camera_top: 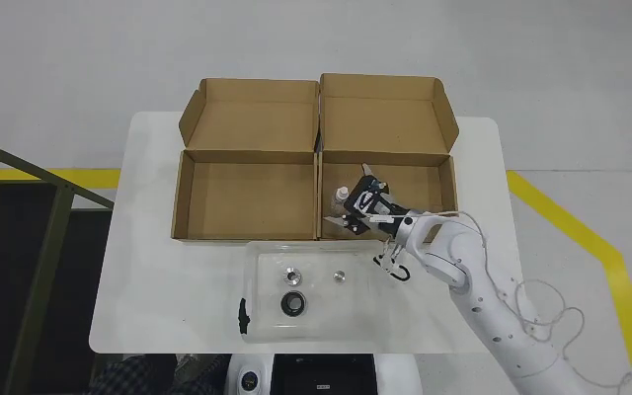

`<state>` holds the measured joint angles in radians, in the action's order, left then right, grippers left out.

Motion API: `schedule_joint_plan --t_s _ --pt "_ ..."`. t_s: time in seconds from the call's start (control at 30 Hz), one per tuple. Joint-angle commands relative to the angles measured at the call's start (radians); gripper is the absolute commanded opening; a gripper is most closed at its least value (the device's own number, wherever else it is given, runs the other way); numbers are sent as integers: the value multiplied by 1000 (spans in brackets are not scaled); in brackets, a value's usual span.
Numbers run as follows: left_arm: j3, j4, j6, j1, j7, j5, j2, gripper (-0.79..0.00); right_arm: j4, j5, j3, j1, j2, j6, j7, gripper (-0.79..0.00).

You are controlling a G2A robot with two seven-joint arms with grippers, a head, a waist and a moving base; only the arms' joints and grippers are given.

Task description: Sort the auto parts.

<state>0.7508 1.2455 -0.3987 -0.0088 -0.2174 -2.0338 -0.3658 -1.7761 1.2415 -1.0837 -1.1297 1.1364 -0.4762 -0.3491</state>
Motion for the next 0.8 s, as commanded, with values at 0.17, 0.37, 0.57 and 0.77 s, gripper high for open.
schedule_joint_plan --t_s 0.17,0.37,0.57,0.77 --pt "0 0 0 0 0 0 0 0 -137 1 -65 -69 -18 -66 -23 0" --pt "0 0 0 0 0 0 0 0 -235 -10 -107 -137 -32 -143 -32 0" --pt "0 0 0 0 0 0 0 0 -316 9 -139 -216 -46 -203 -31 0" --pt "0 0 0 0 0 0 0 0 -361 61 -144 -287 -57 -250 -23 0"
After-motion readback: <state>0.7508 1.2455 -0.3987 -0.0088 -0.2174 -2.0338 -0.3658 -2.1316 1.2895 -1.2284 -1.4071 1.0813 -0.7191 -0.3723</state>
